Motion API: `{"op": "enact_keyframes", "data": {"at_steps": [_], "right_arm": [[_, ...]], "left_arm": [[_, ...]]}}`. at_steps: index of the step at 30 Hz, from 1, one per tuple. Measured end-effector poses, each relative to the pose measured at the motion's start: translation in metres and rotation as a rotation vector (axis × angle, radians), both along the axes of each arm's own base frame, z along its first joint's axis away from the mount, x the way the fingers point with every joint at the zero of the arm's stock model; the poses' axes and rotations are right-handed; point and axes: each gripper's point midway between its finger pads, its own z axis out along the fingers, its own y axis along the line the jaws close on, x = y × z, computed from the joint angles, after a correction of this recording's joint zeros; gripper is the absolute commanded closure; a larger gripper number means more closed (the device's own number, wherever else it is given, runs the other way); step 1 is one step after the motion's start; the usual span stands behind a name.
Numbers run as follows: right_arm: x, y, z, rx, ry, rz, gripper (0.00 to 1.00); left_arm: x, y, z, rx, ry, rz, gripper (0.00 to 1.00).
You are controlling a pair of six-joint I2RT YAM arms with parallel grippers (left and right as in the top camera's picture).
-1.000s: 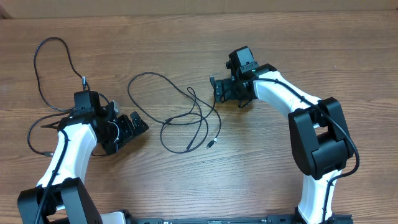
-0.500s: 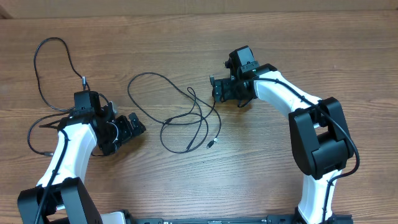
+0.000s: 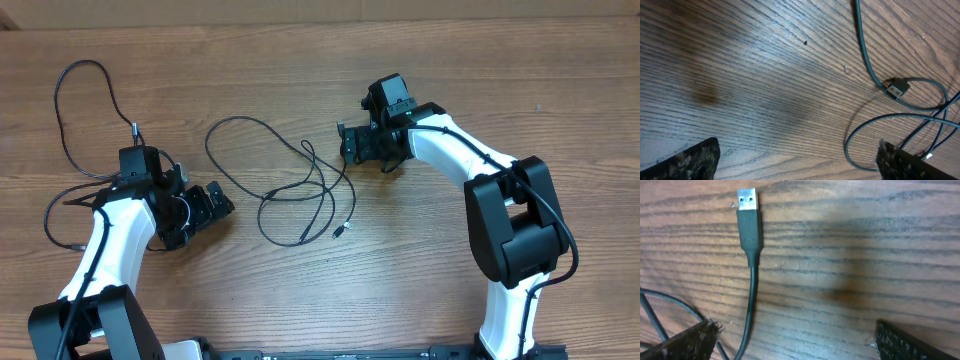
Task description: Untangle cables
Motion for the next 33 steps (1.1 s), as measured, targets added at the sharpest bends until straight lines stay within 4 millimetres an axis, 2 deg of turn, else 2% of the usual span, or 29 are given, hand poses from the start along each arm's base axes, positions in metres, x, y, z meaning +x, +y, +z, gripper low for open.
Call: {"op": "enact_keyframes", "data": {"at_steps": [9, 13, 16, 17, 19, 33], "right_arm": [[-0.017, 0.009, 0.003, 0.062, 0.071, 0.031, 0.02], [-0.030, 0.010, 0.002, 0.088, 0.137, 0.040, 0.39], [-0.031, 0.012, -0.001, 0.110, 0.156, 0.038, 0.69], [-0.032, 0.012, -0.003, 0.116, 0.167, 0.032, 0.85], [-0.033, 0.012, -0.004, 0.119, 0.175, 0.030, 0.96], [-0.031, 0.014, -0.007, 0.106, 0.145, 0.050, 0.96]], "left_arm": [[0.000, 0.001, 0.000, 0.003, 0.001, 0.001, 0.00], [0.000, 0.001, 0.000, 0.003, 0.001, 0.001, 0.00], [0.000, 0.001, 0.000, 0.004, 0.001, 0.001, 0.01], [0.000, 0.001, 0.000, 0.004, 0.001, 0.001, 0.01], [0.000, 0.001, 0.000, 0.006, 0.001, 0.001, 0.00], [0.000, 0.001, 0.000, 0.007, 0.002, 0.001, 0.00]]}}
